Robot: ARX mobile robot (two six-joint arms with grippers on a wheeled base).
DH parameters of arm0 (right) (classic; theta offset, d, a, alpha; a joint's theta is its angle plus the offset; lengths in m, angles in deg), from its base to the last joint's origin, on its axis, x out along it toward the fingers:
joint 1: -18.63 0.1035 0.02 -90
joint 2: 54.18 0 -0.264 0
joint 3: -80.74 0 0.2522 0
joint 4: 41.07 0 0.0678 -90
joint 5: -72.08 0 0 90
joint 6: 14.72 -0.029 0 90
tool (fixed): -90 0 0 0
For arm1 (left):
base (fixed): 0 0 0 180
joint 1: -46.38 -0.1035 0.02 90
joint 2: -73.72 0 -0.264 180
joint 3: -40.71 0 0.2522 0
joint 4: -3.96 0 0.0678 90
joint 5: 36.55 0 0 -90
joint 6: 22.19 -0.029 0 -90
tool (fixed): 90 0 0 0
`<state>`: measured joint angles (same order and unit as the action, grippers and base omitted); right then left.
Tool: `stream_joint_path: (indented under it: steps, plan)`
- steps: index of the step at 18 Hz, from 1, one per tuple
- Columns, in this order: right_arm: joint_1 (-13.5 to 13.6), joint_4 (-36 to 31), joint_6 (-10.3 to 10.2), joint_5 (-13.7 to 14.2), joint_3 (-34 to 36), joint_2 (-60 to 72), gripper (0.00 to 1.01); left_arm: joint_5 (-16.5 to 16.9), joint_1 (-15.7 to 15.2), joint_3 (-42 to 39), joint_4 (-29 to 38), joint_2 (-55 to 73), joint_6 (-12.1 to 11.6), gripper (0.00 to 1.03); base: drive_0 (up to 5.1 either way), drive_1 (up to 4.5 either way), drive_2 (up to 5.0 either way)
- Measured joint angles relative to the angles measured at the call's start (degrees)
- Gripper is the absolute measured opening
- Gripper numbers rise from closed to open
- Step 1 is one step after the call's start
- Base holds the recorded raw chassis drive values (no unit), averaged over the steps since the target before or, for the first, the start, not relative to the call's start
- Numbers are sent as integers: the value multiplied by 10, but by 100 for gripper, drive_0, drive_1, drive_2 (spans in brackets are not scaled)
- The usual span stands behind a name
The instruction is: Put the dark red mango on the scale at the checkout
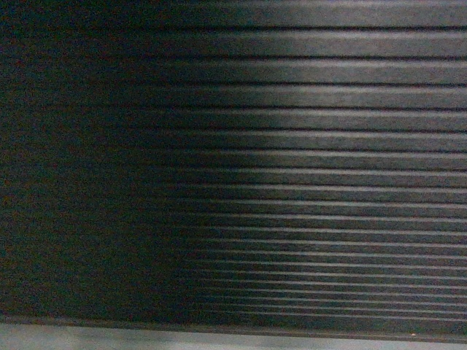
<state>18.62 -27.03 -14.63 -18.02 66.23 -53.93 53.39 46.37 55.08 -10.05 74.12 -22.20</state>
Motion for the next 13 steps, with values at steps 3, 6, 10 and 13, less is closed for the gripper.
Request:
stream_joint_path:
  steps: [3, 6, 10, 13]
  plan:
    - [0, 0, -1, 1, 0, 0, 98, 1, 0, 0, 0, 0, 0, 98, 0, 0, 0]
    - [0, 0, -1, 0, 0, 0, 98, 0, 0, 0, 0, 0, 0, 98, 0, 0, 0]
    - [0, 0, -1, 1, 0, 0, 98, 0, 0, 0, 1, 0, 0, 98, 0, 0, 0]
    - [0, -1, -1, 1, 0, 0, 98, 1, 0, 0, 0, 0, 0, 98, 0, 0, 0]
